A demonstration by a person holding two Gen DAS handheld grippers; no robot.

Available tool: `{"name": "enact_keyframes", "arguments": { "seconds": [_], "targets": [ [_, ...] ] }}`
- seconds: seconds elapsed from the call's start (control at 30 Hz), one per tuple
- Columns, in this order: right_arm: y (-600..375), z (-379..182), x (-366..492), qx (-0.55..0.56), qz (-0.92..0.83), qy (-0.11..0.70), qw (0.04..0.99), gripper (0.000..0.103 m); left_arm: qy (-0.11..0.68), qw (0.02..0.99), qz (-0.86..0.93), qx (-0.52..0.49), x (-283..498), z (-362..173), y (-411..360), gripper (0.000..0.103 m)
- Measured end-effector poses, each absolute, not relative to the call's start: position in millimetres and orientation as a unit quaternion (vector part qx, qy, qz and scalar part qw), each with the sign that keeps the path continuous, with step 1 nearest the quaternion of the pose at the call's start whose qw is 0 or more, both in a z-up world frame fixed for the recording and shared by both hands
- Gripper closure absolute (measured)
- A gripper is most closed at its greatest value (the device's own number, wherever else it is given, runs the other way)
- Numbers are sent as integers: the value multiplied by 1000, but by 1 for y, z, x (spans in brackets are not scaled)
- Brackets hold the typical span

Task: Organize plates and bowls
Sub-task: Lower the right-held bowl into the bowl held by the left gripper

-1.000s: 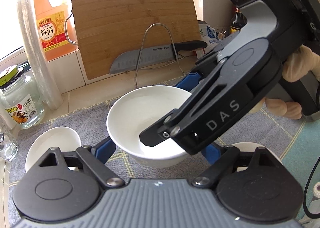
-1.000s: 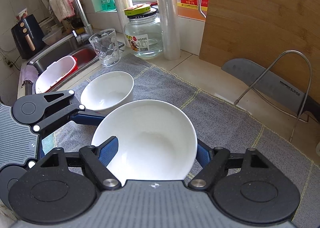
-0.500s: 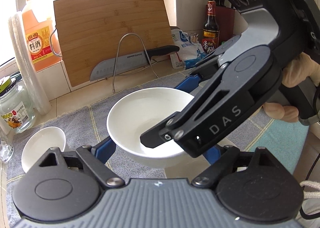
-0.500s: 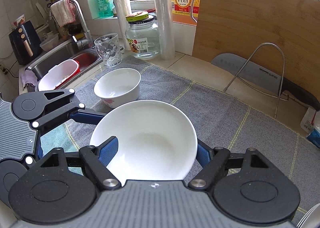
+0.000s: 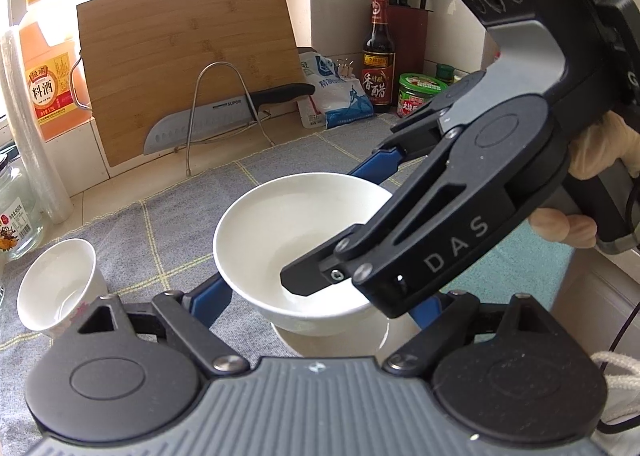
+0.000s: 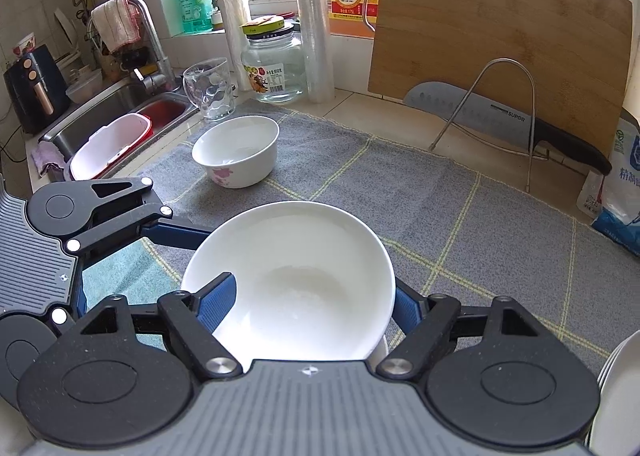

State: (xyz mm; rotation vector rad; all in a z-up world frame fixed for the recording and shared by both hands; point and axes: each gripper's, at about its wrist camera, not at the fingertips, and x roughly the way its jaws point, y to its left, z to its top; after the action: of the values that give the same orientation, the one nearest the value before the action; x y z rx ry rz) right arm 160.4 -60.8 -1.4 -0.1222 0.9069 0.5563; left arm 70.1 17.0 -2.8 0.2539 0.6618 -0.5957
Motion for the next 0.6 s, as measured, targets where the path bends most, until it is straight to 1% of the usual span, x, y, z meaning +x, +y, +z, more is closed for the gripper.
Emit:
{"name": "enact_keyframes", "arguments": {
  "seconds": [0.6],
  "targets": [
    [-69,-15,140,-49,248,447,858,18,338,879,-307,138,60,-17,7,13]
  ]
}}
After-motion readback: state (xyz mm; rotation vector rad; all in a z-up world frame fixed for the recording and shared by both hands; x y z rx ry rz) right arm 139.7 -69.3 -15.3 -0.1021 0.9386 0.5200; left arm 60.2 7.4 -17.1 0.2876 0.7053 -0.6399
